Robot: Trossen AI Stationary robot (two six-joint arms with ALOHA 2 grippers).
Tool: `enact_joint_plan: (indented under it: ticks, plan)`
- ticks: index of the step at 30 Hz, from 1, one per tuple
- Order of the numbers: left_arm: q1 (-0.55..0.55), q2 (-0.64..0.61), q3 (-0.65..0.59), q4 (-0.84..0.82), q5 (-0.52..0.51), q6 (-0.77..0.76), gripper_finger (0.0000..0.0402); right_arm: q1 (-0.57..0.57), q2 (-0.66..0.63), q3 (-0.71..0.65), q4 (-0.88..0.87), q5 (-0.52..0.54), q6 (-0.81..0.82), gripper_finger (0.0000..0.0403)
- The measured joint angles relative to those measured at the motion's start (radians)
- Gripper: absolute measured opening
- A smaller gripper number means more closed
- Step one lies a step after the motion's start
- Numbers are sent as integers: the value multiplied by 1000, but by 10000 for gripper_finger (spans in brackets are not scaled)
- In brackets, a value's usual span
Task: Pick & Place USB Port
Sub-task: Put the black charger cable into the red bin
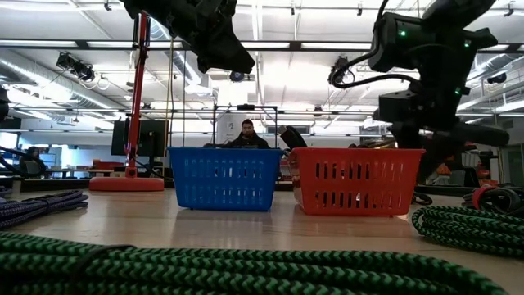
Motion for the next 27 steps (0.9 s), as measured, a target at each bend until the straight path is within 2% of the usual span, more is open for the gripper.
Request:
enact_joint_plan:
  ticks: [9,27]
  plan:
    - [0,0,0,0,-7,1,126,1,0,-100,111,-39,15,141]
    - [0,0,0,1,-7,-2,126,-1,0,-98,271,-44,7,142]
